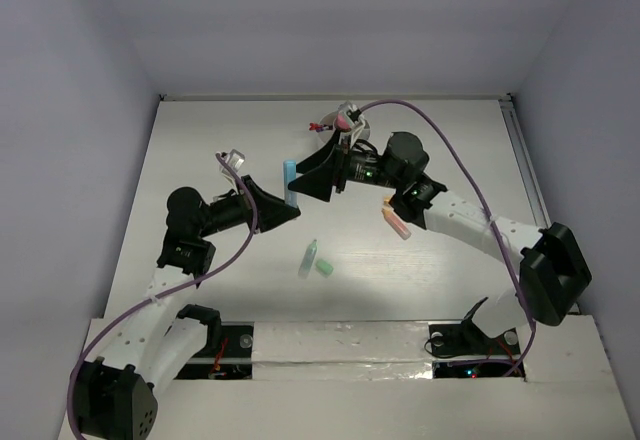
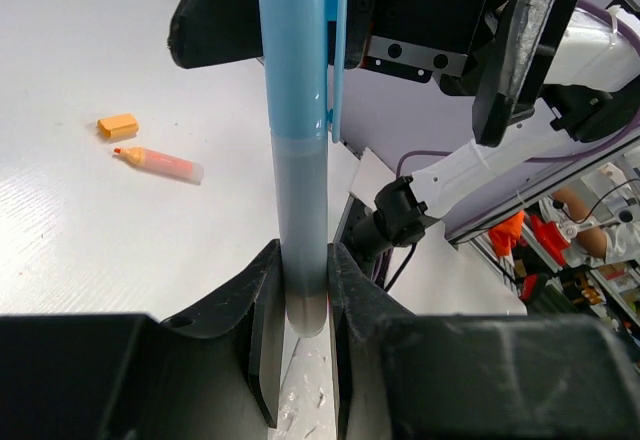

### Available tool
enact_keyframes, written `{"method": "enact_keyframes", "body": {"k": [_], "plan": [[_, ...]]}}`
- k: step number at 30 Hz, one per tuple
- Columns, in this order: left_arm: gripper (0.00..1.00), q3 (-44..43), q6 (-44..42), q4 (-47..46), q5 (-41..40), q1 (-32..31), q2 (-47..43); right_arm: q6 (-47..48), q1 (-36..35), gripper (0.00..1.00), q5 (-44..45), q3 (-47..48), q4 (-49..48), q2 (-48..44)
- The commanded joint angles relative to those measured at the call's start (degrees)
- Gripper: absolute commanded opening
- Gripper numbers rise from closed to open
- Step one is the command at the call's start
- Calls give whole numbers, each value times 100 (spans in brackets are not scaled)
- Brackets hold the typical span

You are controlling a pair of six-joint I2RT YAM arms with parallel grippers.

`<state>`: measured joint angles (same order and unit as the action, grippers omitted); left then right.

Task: Sort the stationery into containers
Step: Place the pen in the storage box.

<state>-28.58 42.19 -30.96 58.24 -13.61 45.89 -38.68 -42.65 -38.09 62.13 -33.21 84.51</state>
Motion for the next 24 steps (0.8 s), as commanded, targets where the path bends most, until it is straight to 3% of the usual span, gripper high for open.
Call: {"method": "enact_keyframes", "body": {"k": [1,9,15,21,22,24], "plan": [[0,10,-124,-253,65,16,-28,-210,11,87,-366,317,-572,136],[0,19,-133,-279,91,16,25,-553,11,72,-639,484,-880,505],[0,19,-106,-305,240,16,113,-799,11,50,-525,371,-1371,619],[0,19,-159,-218,249,-37,96,-1045,11,54,-533,397,-1741,813],[0,19,-168,-209,249,-37,87,-1045,11,38,-525,388,-1741,821],[0,19,-185,-174,241,-37,78,-1054,11,21,-533,379,-1733,804]]}}
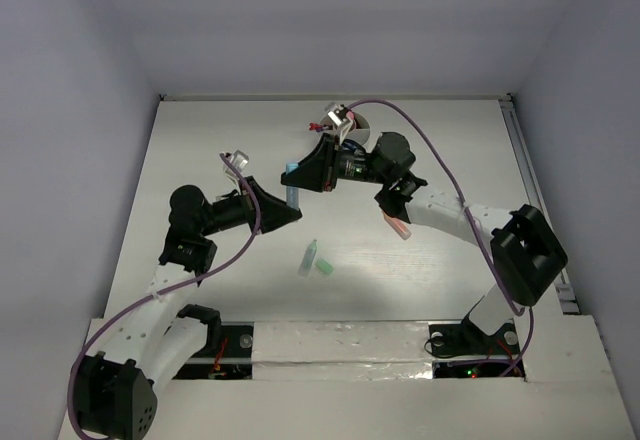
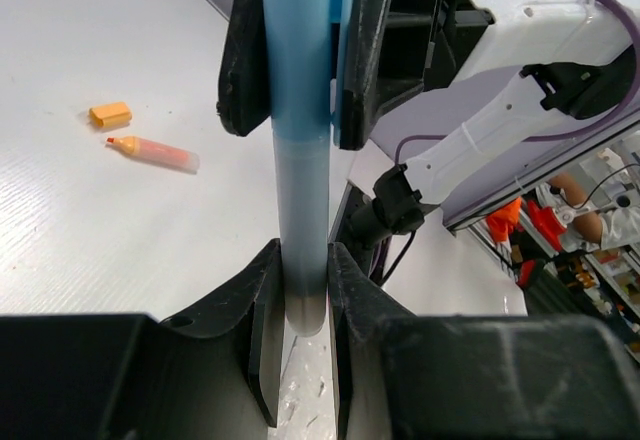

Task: Sort the stationery into containers
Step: Place the pen in the storage box.

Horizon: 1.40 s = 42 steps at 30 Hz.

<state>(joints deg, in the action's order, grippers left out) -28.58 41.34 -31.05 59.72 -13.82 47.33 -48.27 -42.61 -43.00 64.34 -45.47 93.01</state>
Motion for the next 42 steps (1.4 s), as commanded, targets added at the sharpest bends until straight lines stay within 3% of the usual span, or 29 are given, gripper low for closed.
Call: {"method": "enact_keyframes", "body": {"k": [1,3,5,8,9,11,13,15,21,26,29,42], "plan": [[0,19,-109,-165,83,-15,-75,-77,7,17,-15,141,-498,-55],[0,1,-109,-139,66,-15,-66,10,7,3,64,114,-393,-90],[0,-25,-153,-51,5,-15,-66,63,7,0,134,97,-296,-117],[33,-104,-337,239,-206,-15,-154,256,7,0,300,88,-51,-178],[52,-156,-424,335,-294,-15,-189,405,7,0,371,79,20,-196],[65,-209,-539,467,-373,-15,-312,564,59,0,616,70,283,-274],[88,-323,-784,783,-496,-15,-399,652,129,0,723,62,363,-301],[93,-490,-1013,1221,-567,-15,-435,626,305,0,802,44,337,-275],[97,-789,-1866,2504,-1101,-15,-839,695,885,0,1143,210,459,-126],[97,-834,-2420,3096,-2051,-15,-1384,2214,956,0,2505,720,1618,59],[97,-860,-2552,3403,-2623,-15,-1507,3049,1009,0,3121,1036,1813,366],[99,-807,-2508,3527,-2975,-68,-1648,5152,1325,0,3307,2232,1964,1957]]}}
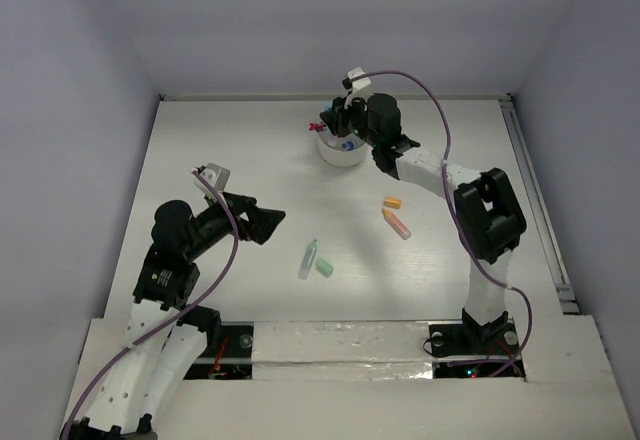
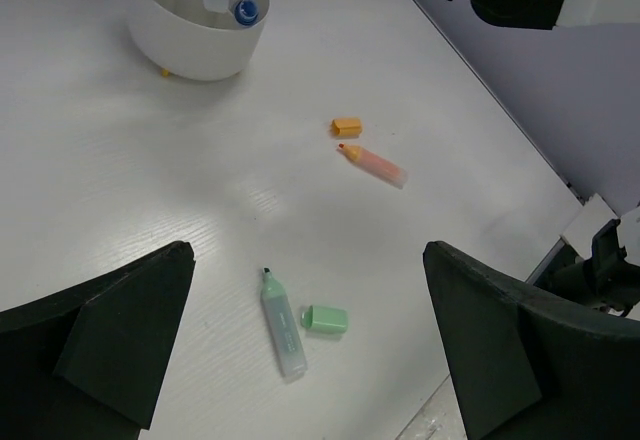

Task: Sort the stationery into containers
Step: Place the pen in the storage box.

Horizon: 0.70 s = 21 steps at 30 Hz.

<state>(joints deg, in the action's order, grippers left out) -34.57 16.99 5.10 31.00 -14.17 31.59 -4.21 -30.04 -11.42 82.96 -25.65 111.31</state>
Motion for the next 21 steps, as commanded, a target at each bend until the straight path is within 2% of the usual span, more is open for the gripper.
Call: {"method": "enact_keyframes", "body": {"k": [1,7,17,21], "plan": [[99,-200,-73,-88,-103,-33,-83,833,69,0,149,405,-28,172],[99,-182,-65,-106,-86,-33,-74,1088,174,0,61,520,-45,321],[99,-173,-47,-115,-95,-33,-83,1001,174,0,-211,292,-335,541],[99,-173,-56,-124,-95,-33,-83,966,174,5,-229,168,-397,541]]}}
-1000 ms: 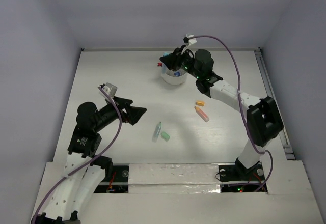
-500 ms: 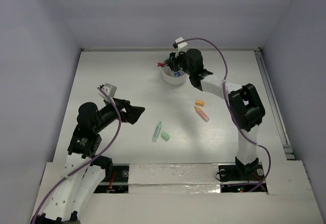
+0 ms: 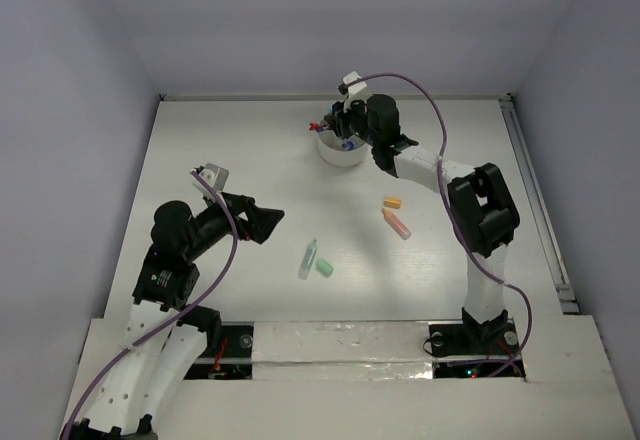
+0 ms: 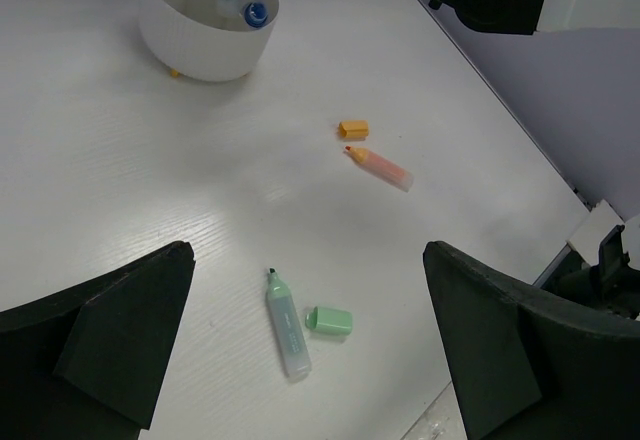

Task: Sort the stationery into containers
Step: Place the pen in the storage box, then pick up the pen from the center of the board.

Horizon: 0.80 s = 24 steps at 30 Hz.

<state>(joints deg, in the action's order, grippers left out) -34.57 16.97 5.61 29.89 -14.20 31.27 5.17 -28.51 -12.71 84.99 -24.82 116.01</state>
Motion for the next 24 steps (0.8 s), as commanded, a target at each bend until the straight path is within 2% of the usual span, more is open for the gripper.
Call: {"method": "enact_keyframes", "body": {"k": [1,3,4,7,10,13,18,21,24], "plan": [[99,-173,-62,-174,26,-31,-50,19,21,9,-100,-61,-489,71],[99,-173,-62,-174,17,-31,-59,10,21,15,-109,-88,-506,63],[99,-173,-62,-174,17,-31,-59,-24,21,27,-126,-140,-533,36],[99,-165,-45,-174,17,-31,-77,-95,21,47,-162,-185,-577,-8],[99,-164,-45,-174,17,-31,-86,-113,21,59,-109,-185,-577,-69],[99,-156,-45,-174,-1,-31,-112,-156,21,65,-91,-211,-568,-183],[99,-156,-45,-183,-36,-31,-138,-507,21,67,-144,-701,-620,-823],[99,-156,-45,-174,-53,22,-130,-1227,21,66,-214,-1246,-814,-1307],[99,-156,-27,-174,-106,22,-130,-2088,-110,39,-337,-2037,-867,-1887]]}}
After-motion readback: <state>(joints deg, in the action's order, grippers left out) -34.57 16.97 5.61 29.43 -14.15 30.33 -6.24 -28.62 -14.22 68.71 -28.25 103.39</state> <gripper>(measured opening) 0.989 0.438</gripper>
